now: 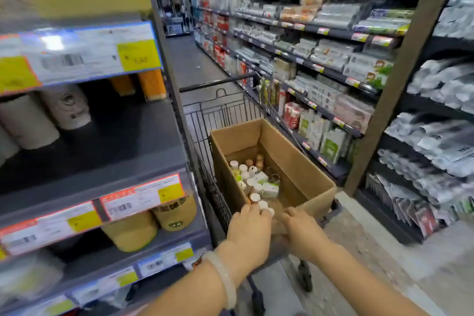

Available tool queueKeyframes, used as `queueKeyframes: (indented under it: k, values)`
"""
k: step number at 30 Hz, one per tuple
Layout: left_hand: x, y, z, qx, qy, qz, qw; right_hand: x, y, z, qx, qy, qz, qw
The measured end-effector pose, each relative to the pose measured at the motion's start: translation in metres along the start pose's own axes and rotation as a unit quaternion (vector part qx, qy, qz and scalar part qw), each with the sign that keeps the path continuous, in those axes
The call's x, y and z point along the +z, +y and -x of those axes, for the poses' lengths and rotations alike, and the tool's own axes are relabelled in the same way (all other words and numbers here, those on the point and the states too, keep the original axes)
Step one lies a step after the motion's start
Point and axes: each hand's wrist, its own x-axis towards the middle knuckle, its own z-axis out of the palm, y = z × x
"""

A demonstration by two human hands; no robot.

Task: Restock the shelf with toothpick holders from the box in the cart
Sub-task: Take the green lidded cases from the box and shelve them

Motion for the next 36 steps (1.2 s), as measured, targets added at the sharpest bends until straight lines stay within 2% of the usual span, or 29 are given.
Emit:
queueKeyframes:
  k: [6, 10, 19, 30, 36]
  values:
    - [0.033, 0.001, -0.081, -0.063, -0.078, 0.012, 0.995, 0.003, 0.053, -0.069, -0.008, -0.034, -0.027, 0.999]
    - [0.047, 0.002, -0.139, -0.11, -0.126, 0.073, 0.983, 0.01, 0.102, -0.12, -0.027, -0.084, -0.048, 0.995]
    - [0.088, 0.003, -0.215, -0.243, -0.183, 0.202, 0.931, 0.026, 0.199, -0.195, -0.048, -0.201, -0.065, 0.976]
    - [0.142, -0.016, -0.256, -0.342, -0.191, 0.322, 0.862, 0.079, 0.207, -0.263, -0.1, -0.305, -0.059, 0.945]
    - [0.185, -0.03, -0.286, -0.395, -0.216, 0.37, 0.813, 0.116, 0.195, -0.304, -0.074, -0.305, -0.098, 0.944]
